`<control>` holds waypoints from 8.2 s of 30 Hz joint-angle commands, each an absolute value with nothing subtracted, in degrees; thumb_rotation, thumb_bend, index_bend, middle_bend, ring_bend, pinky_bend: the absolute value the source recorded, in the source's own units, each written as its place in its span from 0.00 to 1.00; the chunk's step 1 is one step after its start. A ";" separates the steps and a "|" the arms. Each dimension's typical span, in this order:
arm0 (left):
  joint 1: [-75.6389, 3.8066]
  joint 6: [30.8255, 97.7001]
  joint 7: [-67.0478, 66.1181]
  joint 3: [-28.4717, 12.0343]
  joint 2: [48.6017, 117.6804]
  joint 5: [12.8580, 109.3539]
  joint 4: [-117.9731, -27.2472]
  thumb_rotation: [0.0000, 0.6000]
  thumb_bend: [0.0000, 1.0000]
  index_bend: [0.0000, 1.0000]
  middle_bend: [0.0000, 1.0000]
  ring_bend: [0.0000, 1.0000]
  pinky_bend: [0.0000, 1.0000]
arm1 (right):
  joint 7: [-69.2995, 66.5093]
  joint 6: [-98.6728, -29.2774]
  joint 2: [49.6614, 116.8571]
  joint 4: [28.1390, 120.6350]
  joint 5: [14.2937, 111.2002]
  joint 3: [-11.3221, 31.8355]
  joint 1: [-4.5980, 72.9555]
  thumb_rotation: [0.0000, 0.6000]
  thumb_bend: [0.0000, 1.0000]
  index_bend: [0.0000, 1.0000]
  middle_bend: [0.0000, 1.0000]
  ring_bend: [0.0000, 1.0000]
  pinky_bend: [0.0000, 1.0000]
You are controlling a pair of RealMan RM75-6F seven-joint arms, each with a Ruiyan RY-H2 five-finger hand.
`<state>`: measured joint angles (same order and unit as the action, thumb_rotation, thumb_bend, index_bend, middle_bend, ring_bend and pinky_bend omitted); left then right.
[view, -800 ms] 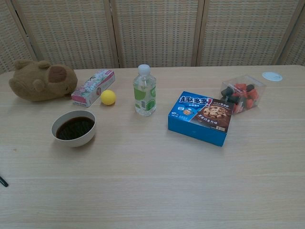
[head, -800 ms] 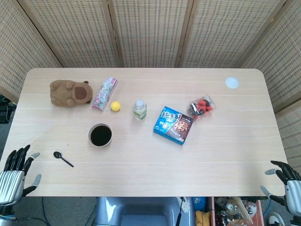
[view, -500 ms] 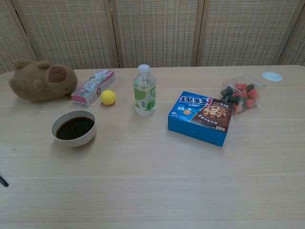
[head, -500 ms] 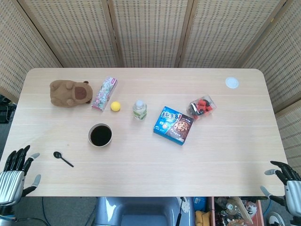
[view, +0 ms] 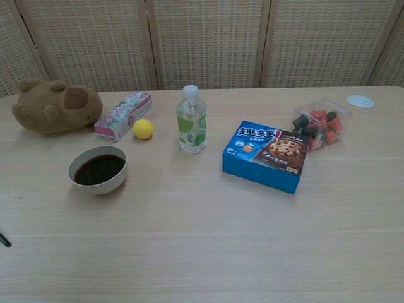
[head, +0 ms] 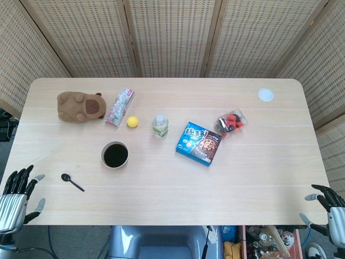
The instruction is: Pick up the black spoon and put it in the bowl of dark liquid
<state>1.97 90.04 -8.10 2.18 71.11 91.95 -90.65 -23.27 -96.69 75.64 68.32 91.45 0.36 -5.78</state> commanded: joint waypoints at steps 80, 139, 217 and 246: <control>-33.81 47.84 -42.87 6.76 70.05 38.19 -93.62 1.00 0.84 0.06 0.64 0.46 0.48 | -25.78 -95.78 77.21 64.45 89.13 0.91 -7.39 1.00 0.30 0.47 0.34 0.22 0.31; -33.25 53.10 -36.40 16.44 65.84 43.77 -100.63 1.00 0.88 0.09 0.65 0.47 0.48 | -25.74 -95.12 77.45 64.25 88.98 1.20 -7.62 1.00 0.30 0.47 0.34 0.22 0.31; -43.03 53.27 -46.33 15.31 73.48 44.79 -108.29 1.00 0.88 0.09 0.65 0.47 0.48 | -26.57 -95.40 77.47 63.47 87.84 1.69 -9.02 1.00 0.30 0.47 0.34 0.22 0.31; -44.40 53.44 -46.58 17.21 73.69 37.19 -104.91 1.00 0.88 0.09 0.65 0.47 0.48 | -27.08 -95.01 77.84 62.77 87.47 1.84 -9.18 1.00 0.30 0.47 0.34 0.22 0.31</control>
